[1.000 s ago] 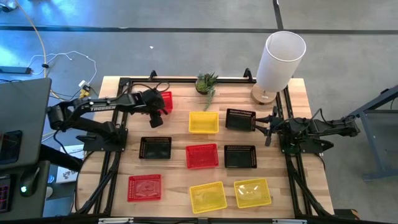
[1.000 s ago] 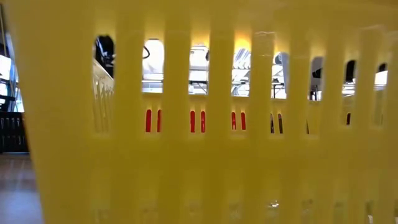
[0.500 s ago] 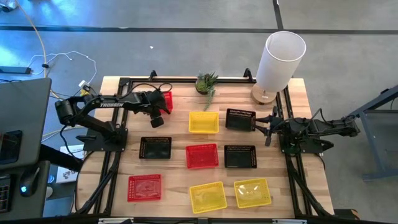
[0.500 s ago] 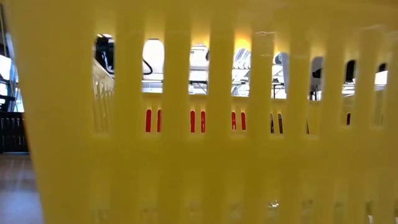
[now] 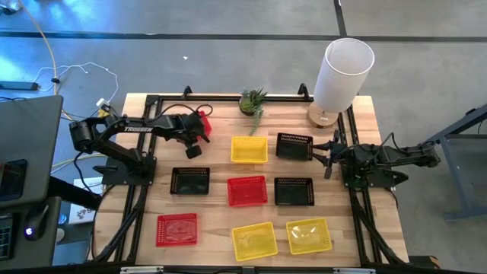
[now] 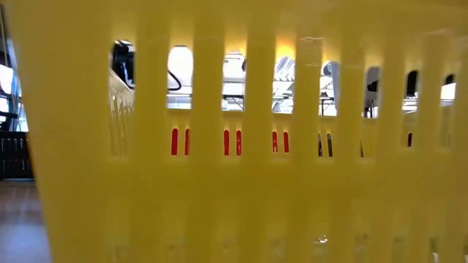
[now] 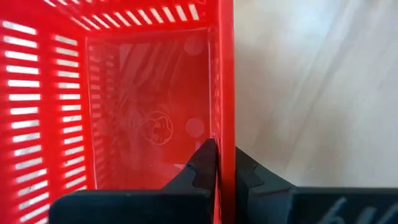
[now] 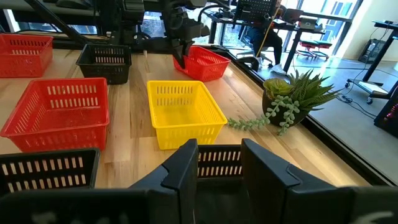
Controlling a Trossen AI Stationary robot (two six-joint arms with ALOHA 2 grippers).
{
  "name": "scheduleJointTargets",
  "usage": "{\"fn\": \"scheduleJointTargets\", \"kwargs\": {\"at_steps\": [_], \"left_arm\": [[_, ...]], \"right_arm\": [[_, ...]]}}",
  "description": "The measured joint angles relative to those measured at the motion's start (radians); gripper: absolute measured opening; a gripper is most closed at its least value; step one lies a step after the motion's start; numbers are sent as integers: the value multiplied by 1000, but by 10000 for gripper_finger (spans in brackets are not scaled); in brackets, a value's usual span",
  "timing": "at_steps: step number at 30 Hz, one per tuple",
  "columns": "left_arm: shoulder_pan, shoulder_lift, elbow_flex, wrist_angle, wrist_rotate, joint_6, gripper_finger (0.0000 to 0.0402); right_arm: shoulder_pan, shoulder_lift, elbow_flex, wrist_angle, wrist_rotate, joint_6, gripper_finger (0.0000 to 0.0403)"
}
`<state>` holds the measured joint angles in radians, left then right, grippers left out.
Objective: Stack baskets by color
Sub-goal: Stack the top red bin on the middle red bin
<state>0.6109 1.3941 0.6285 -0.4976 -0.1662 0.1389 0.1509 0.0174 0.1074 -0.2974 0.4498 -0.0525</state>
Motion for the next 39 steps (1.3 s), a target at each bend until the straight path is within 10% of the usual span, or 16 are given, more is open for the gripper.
{"fn": "scheduleJointTargets", "kwargs": {"at_steps": [39], "left_arm": [[-811, -126, 364, -23, -244, -607, 0]], "right_arm": [[0, 0, 0, -9, 0, 0, 110]]}}
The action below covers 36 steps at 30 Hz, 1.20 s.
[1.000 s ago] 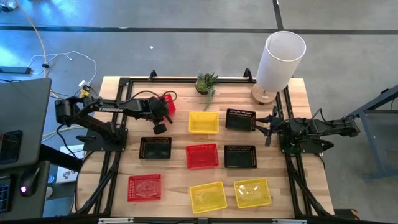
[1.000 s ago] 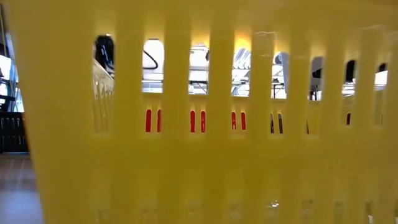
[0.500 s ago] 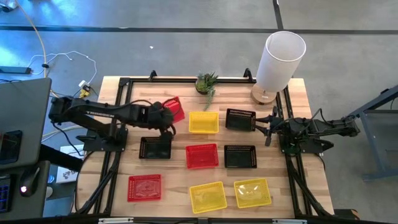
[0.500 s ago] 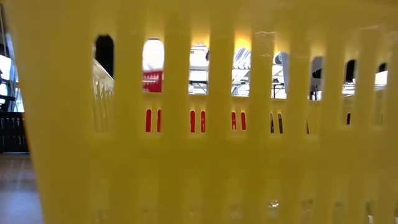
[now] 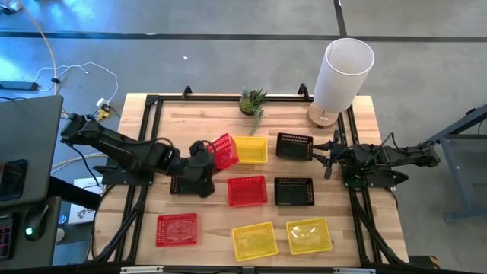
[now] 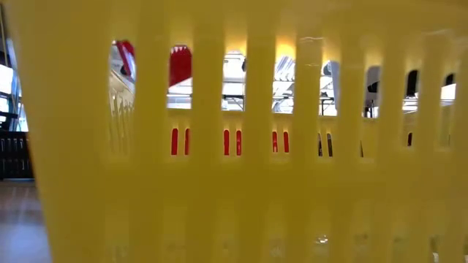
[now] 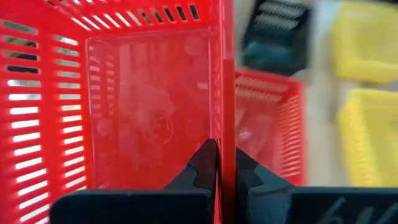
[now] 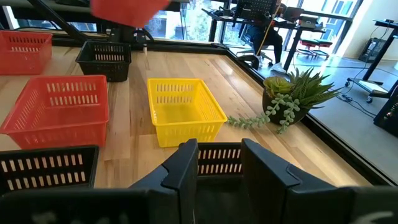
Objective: Stack baskets by color
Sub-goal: Stack the top red bin on the middle red bin
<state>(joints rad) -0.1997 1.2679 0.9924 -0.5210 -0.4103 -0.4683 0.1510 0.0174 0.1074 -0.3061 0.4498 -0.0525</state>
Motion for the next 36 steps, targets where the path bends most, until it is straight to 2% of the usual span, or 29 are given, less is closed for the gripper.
{"fn": "scheduleJointTargets", "kwargs": {"at_steps": [4, 8, 20, 25, 36], "left_arm": [[-47, 1, 4, 75, -4, 28, 0], [-65, 1, 55, 74, -24, 50, 0], [-16, 20, 162, 47, -24, 121, 0], [-1, 89, 212, -11, -37, 135, 0], [-36, 261, 230, 9, -29, 122, 0]], "right_arm": [[0, 0, 0, 0, 0, 0, 110], [0, 0, 0, -4, 0, 0, 110], [0, 0, 0, -5, 0, 0, 110], [0, 0, 0, -6, 0, 0, 110], [0, 1, 0, -14, 0, 0, 110]]}}
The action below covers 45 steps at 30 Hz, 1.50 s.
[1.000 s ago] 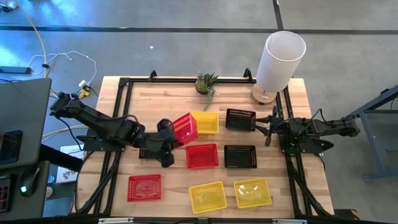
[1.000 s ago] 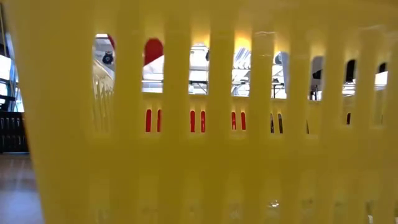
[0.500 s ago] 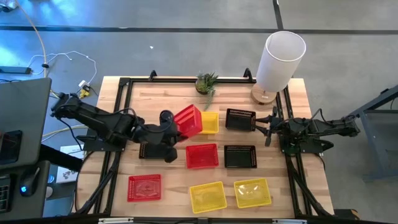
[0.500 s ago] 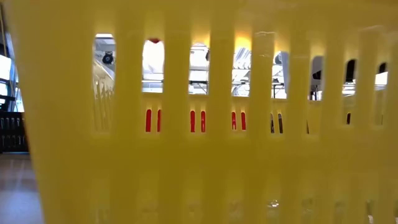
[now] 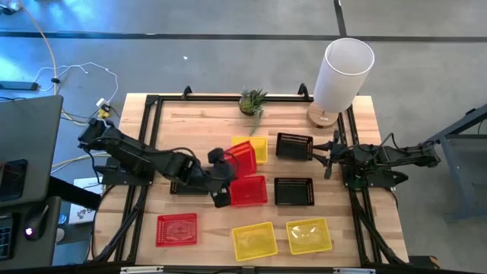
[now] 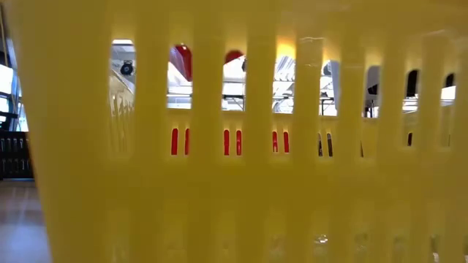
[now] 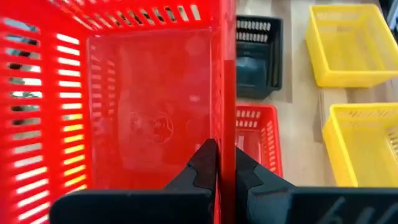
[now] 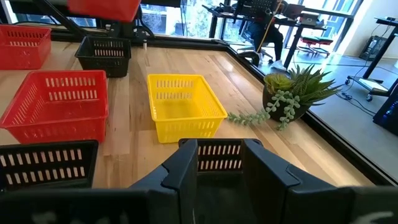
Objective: Stack baskets by color
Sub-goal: Stack the top red bin on the middle red bin
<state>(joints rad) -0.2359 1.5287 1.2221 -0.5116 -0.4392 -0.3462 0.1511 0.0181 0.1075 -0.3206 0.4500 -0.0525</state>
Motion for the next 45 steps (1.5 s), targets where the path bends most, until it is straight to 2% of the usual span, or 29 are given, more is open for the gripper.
{"fn": "scheduleJointTargets", "kwargs": {"at_steps": [8, 20, 45], "left_arm": [[-53, 111, 0, 80, 23, -2, 0], [-67, 234, 0, 133, 88, -7, 0], [-43, 283, -1, 77, 135, -17, 0]], "right_arm": [[0, 0, 0, -2, 0, 0, 110], [0, 0, 0, -4, 0, 0, 110], [0, 0, 0, -5, 0, 0, 110]]}}
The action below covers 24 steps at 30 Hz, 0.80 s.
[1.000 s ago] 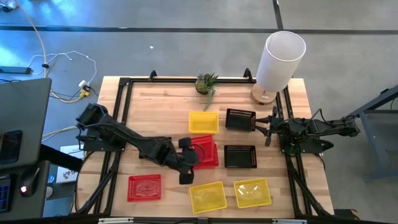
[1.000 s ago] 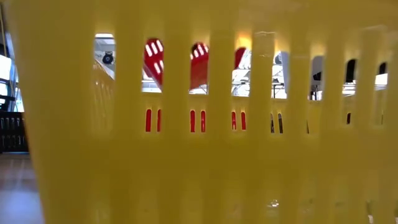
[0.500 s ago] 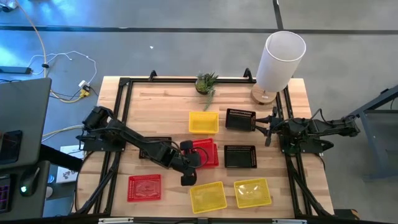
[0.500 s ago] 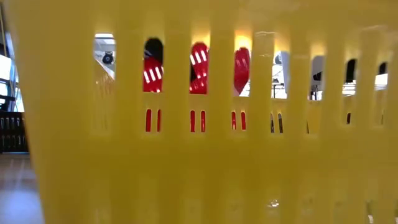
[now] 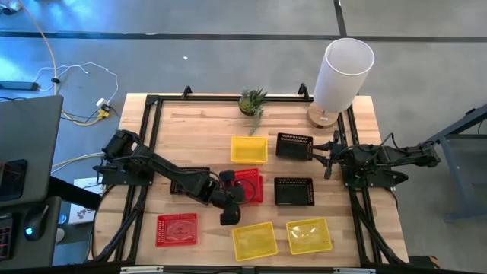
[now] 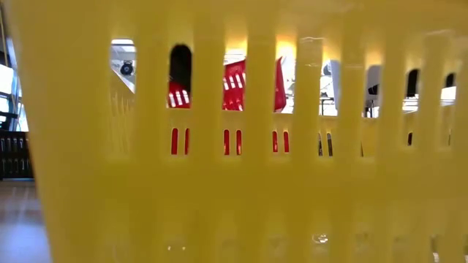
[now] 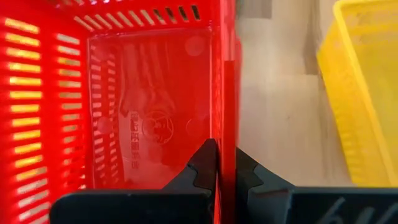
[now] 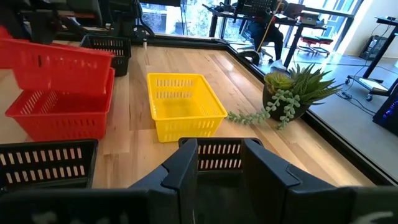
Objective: Stack baskets by color
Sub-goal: Stack the top red bin on the middle red bin
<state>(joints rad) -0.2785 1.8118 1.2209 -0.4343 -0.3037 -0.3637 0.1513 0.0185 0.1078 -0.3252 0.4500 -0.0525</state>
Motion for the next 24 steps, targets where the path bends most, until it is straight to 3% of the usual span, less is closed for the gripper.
{"fn": "scheduleJointTargets", "kwargs": {"at_steps": [11, 24], "left_arm": [[12, 9, 0, -2, 10, 19, 3], [12, 9, 0, -1, 5, 27, 67]], "right_arm": [[0, 0, 0, 0, 0, 0, 110], [0, 0, 0, 0, 0, 0, 110]]}}
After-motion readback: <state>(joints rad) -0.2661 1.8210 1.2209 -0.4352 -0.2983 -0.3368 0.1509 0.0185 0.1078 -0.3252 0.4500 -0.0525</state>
